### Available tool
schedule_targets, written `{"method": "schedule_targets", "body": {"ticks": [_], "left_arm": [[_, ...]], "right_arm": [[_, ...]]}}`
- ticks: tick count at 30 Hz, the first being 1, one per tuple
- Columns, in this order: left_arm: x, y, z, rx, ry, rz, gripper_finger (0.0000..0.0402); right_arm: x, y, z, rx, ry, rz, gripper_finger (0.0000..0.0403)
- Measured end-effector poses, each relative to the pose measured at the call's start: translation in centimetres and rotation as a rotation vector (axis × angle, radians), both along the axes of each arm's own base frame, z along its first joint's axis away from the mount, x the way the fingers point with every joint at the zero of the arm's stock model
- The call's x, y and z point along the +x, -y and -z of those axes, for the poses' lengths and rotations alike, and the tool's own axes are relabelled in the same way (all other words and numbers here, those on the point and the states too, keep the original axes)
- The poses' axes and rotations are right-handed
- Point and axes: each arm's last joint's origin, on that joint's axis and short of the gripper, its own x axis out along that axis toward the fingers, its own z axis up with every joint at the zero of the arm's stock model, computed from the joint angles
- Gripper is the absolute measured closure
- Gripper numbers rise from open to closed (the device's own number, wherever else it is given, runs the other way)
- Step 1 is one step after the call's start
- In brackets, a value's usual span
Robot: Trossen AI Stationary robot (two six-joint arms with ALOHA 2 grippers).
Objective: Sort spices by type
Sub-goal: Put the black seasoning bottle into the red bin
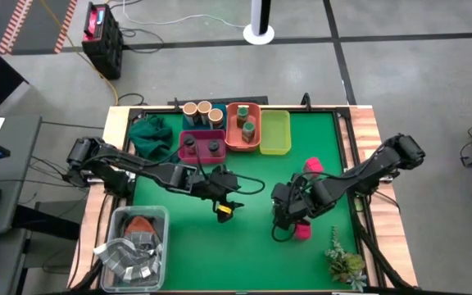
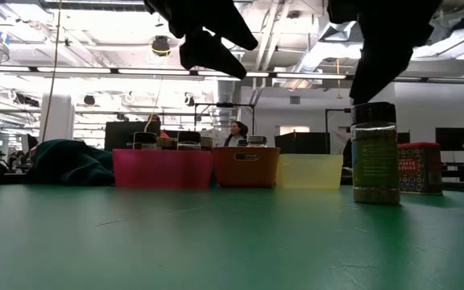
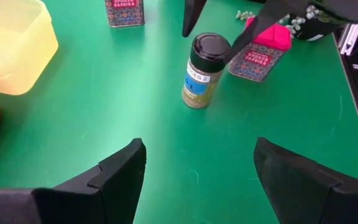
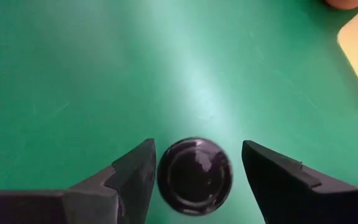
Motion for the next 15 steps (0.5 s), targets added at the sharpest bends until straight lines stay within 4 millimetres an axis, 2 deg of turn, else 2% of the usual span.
{"method": "schedule_targets", "body": {"ticks": [8,15], "left_arm": [[0.0,-0.3,0.1,-0.006,-0.008,0.0,0.0118],[0.0,-0.3,0.1,-0.005,-0.014,-0.001,0.0118]], "right_arm": [[0.2,0.1,1.4,-0.015,-0.095,0.0,0.0137],[1.0,-0.3,3.2,0.098,-0.205,-0.027,0.0137]]}}
